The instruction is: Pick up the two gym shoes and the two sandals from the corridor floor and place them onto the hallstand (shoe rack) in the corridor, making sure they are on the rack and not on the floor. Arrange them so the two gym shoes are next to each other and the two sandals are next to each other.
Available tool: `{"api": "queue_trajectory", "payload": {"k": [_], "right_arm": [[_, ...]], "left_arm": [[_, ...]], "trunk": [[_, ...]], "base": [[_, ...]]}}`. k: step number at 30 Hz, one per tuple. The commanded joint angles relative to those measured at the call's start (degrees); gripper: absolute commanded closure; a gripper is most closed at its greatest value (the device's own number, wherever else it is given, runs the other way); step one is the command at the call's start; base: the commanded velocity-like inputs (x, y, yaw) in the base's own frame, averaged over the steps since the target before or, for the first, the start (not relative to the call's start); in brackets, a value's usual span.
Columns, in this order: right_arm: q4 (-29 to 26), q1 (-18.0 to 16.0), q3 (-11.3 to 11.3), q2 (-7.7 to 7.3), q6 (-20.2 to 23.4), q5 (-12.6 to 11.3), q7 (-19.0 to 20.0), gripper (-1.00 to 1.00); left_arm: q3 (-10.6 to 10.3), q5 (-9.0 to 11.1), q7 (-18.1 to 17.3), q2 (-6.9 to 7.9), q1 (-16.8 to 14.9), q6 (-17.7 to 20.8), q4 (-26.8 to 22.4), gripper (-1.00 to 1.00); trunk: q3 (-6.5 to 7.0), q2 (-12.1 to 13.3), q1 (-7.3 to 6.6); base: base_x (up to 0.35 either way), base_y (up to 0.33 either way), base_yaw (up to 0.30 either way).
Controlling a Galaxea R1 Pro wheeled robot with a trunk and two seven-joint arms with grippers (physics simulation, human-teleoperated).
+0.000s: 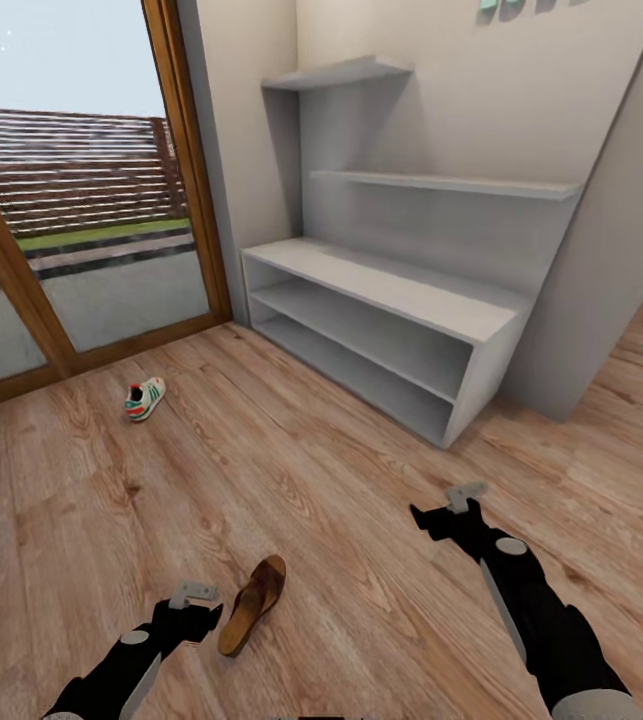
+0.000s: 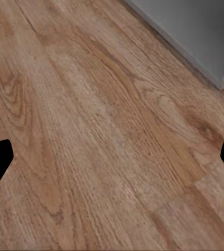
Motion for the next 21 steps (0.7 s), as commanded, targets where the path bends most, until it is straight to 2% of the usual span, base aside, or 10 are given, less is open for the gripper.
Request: {"api": "queue_trajectory", "payload": {"k": [1,5,8,11,14,21], "right_arm": [[-0.47,-0.14,-0.05,-0.02,0.63,0.62,1.18,-1.00],[-1.17,-0.36,-0.08,-0.08,1.35,0.67,2.96,-1.00],[-1.48,-0.47,-0.09,-0.17,1.75,0.75,3.88,-1.00],[-1.57,-0.51,-0.10,-0.41,1.95,0.84,4.35,-1.00],[-1.62,-0.50,-0.11,-1.39,2.08,0.90,4.64,-1.00],[-1.59,-0.50,-0.11,-3.01,2.15,0.90,4.80,-1.00]], "left_arm": [[-0.17,-0.49,-0.09,0.02,-0.32,0.37,-0.16,-1.00],[-0.80,-1.32,-0.13,-0.04,-1.06,1.59,-0.31,-1.00],[-2.08,-2.38,-0.46,-0.14,-1.48,3.41,-0.45,-1.00],[-3.56,-3.28,-1.45,-0.25,-1.73,5.33,-0.56,-1.00],[-4.71,-3.92,-2.94,-0.27,-2.00,7.09,-0.81,-1.00],[-5.34,-4.36,-4.01,-0.13,-2.35,8.23,-1.18,-1.00]], "trunk": [[-0.23,-0.43,0.21],[-0.95,-2.04,1.09],[-1.49,-3.24,1.75],[-2.16,-3.28,1.83],[-2.82,-3.32,1.91],[-4.37,-3.42,2.09]], "base": [[0.000,0.000,0.000],[0.000,0.000,0.000],[0.000,0.000,0.000],[0.000,0.000,0.000],[0.000,0.000,0.000],[0.000,0.000,0.000]]}}
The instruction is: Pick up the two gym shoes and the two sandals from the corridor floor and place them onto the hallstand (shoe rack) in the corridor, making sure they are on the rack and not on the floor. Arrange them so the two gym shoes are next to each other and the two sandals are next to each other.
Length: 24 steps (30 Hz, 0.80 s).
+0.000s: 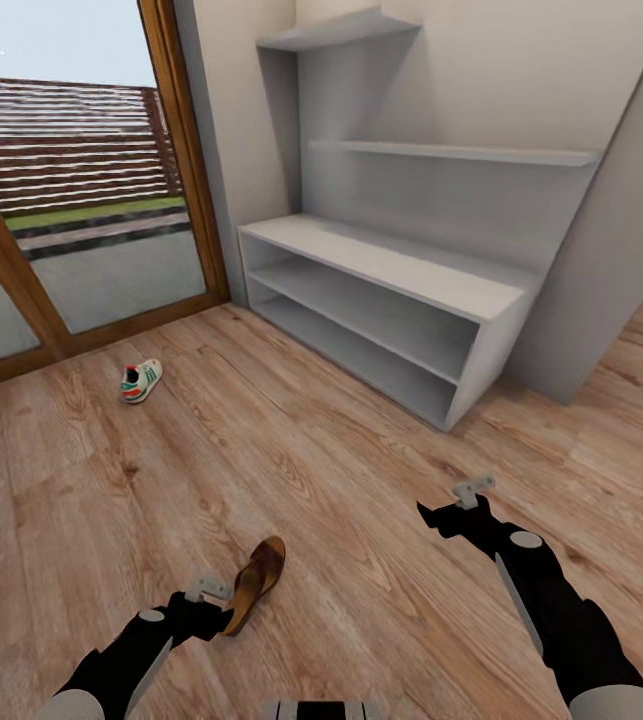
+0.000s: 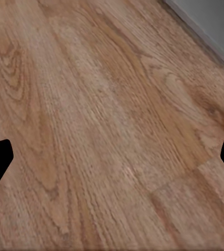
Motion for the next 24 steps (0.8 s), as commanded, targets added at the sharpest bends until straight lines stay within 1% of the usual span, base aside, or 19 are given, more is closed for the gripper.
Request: {"api": "queue_trajectory", "payload": {"k": [1,6,10,22,24], "right_arm": [[-0.09,-0.02,-0.02,-0.15,0.24,0.59,0.36,-1.00],[-0.08,-0.02,-0.02,-0.63,0.39,0.56,0.30,-1.00],[-0.13,-0.02,-0.02,-0.66,0.35,0.49,0.27,-1.00],[-0.35,-0.02,-0.65,-0.67,0.22,0.27,0.30,-1.00],[-0.38,-0.02,-0.74,-0.65,0.23,0.26,0.31,-1.00]], "left_arm": [[-0.07,-0.61,-0.27,0.02,-0.02,0.31,-0.14,-1.00],[-0.19,-0.68,-0.42,-0.05,-0.05,0.52,-0.05,-1.00],[-0.20,-0.65,-0.29,-0.05,-0.02,0.49,-0.15,-1.00],[-0.20,-0.65,-0.07,-0.06,-0.02,0.43,-0.30,-1.00],[-0.20,-0.63,-0.12,-0.06,-0.05,0.38,-0.34,-1.00]], "trunk": [[-0.28,-0.04,0.01],[-1.39,-0.10,0.14],[-2.39,-0.16,0.24],[-6.00,-0.32,0.55],[-6.14,-0.32,0.55]], "base": [[0.000,0.000,0.000],[0.000,0.000,0.000],[0.000,0.000,0.000],[0.000,0.000,0.000],[0.000,0.000,0.000]]}}
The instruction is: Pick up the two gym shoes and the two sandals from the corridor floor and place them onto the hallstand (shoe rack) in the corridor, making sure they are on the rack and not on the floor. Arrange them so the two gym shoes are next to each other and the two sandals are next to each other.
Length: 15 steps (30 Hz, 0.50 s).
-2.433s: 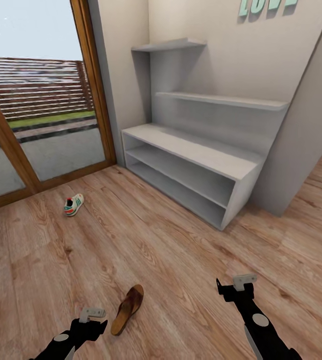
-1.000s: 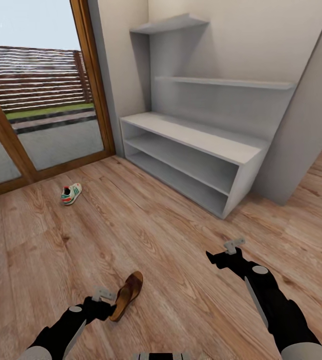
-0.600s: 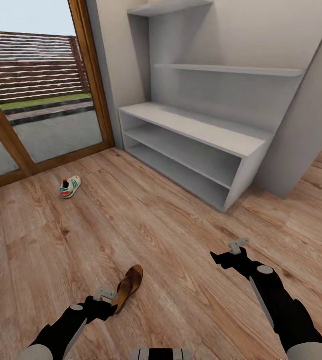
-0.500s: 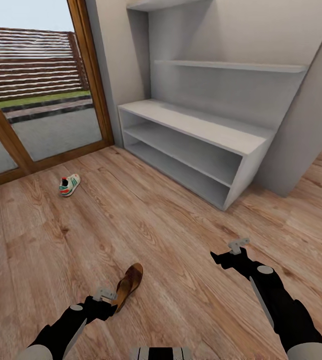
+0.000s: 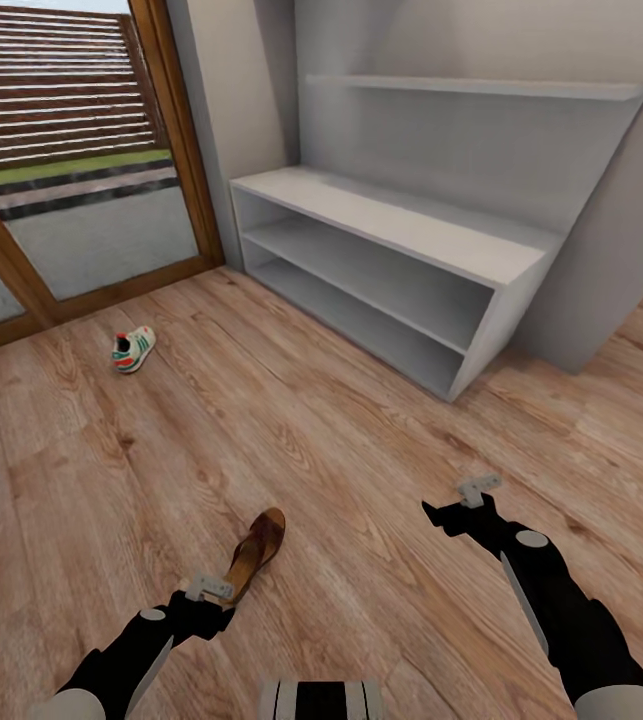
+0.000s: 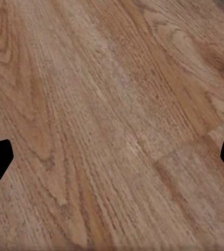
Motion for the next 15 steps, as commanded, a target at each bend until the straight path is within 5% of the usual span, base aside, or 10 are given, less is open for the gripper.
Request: {"api": "queue_trajectory", "payload": {"k": [1,15], "right_arm": [[-0.10,-0.02,-0.12,0.01,0.22,0.60,0.44,-1.00],[-0.12,-0.02,-0.24,0.07,0.18,0.62,0.44,-1.00]], "left_arm": [[-0.04,-0.58,-0.24,0.02,-0.01,0.22,-0.17,-1.00],[-0.04,-0.59,-0.24,0.02,-0.25,-0.08,-1.92,-1.00]], "trunk": [[-0.10,-0.02,-0.01],[-0.31,-0.02,-0.01]], "base": [[0.000,0.000,0.000],[0.000,0.000,0.000]]}}
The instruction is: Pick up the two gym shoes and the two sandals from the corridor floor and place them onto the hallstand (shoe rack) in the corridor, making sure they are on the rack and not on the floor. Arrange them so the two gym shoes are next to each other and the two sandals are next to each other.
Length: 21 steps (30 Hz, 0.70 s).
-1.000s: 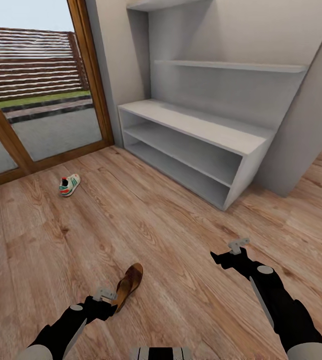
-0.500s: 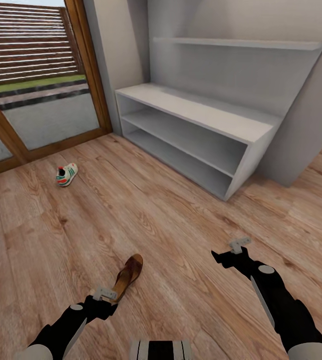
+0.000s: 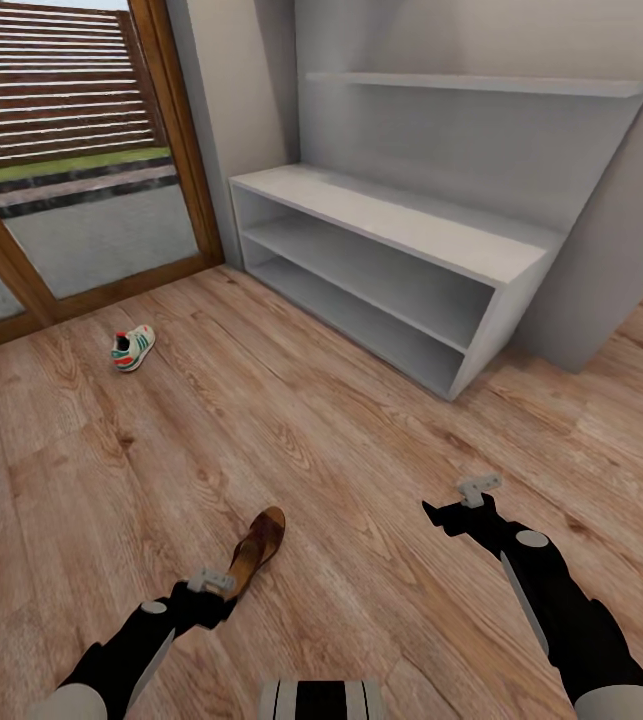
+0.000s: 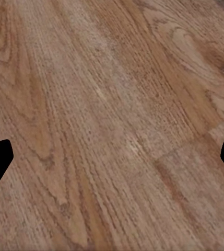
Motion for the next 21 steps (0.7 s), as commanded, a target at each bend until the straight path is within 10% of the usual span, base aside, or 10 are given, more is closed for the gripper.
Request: {"api": "queue_trajectory", "payload": {"k": [1,21], "right_arm": [[-0.08,-0.02,-0.10,0.00,0.21,0.61,0.46,-1.00],[0.24,0.06,-0.02,0.02,0.18,0.77,0.46,-1.00]], "left_arm": [[-0.07,-0.56,-0.15,0.03,0.01,0.27,-0.47,-1.00],[-0.07,-0.66,0.30,0.05,0.09,0.41,-1.51,-1.00]], "trunk": [[-0.05,-0.02,-0.01],[-0.05,-0.02,-0.01]], "base": [[0.000,0.000,0.000],[0.142,0.000,0.000]]}}
